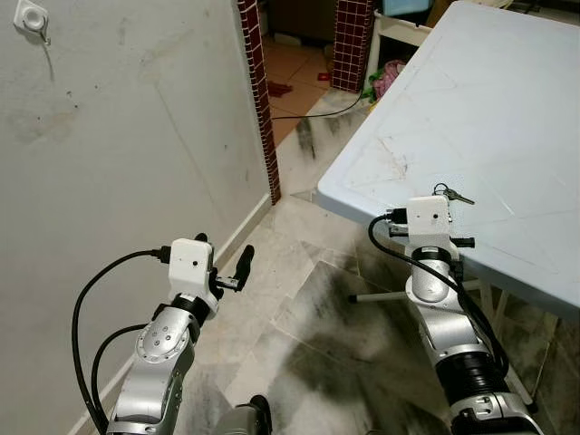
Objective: Hang keys on a hook
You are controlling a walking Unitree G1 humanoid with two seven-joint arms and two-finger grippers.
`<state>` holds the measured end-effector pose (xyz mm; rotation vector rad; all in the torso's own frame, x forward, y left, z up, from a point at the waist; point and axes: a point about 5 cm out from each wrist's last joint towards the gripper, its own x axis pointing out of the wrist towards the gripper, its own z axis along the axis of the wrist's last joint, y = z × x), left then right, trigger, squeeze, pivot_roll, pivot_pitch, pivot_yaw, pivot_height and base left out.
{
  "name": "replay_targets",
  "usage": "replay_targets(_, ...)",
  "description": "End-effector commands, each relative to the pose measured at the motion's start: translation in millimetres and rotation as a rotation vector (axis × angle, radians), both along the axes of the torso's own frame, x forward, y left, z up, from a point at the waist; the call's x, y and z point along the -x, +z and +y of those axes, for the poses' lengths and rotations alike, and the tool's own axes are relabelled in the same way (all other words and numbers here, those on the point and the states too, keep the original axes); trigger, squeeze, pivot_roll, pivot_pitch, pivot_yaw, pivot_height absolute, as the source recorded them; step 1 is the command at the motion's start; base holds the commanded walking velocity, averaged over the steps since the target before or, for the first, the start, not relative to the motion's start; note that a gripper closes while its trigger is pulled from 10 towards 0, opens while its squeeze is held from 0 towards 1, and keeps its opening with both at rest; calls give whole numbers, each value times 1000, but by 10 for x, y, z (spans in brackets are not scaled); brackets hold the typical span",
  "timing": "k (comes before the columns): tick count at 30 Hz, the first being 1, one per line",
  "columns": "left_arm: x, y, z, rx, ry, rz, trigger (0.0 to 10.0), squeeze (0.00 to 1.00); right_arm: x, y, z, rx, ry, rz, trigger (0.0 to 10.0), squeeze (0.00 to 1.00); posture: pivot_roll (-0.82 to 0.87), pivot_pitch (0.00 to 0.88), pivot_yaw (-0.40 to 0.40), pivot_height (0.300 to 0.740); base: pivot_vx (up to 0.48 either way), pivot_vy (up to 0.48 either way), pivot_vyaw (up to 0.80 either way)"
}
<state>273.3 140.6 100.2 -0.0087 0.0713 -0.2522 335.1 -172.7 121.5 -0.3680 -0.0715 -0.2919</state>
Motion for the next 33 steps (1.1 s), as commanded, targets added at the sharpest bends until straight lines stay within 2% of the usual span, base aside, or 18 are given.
replay_targets(1,11,-48,22,-9,3,16,10000,0,51,-8,38,-38,12,-15,10000,1000,33,160,91,740,0,0,0)
replay_targets(8,-33,8,31,-13,14,-17,10000,0,167,220,156,-74,119,-129,10000,1000,24,144,87,740,0,0,0)
replay_targets(10,-41,7,24,-14,13,-19,10000,0,201,275,199,-56,151,-145,10000,1000,19,141,86,740,0,0,0)
replay_targets(15,-53,0,3,-13,9,-21,10000,0,303,359,201,-39,159,-175,10000,1000,12,130,82,740,0,0,0)
replay_targets(17,-62,-8,-21,-10,2,-22,10000,0,379,303,89,-28,98,-134,10000,1000,6,125,81,740,0,0,0)
replay_targets(18,-62,-8,-21,-10,2,-22,10000,0,379,303,89,-28,98,-134,10000,1000,6,125,81,740,0,0,0)
replay_targets(23,-65,-36,-48,-7,-8,-17,10000,0,428,135,-137,-15,-8,-52,10000,1000,-7,123,88,740,0,0,0)
replay_targets(33,-56,-61,-105,-3,-36,-11,10000,0,289,124,-323,-9,-42,-6,10000,1000,-16,127,93,740,0,0,0)
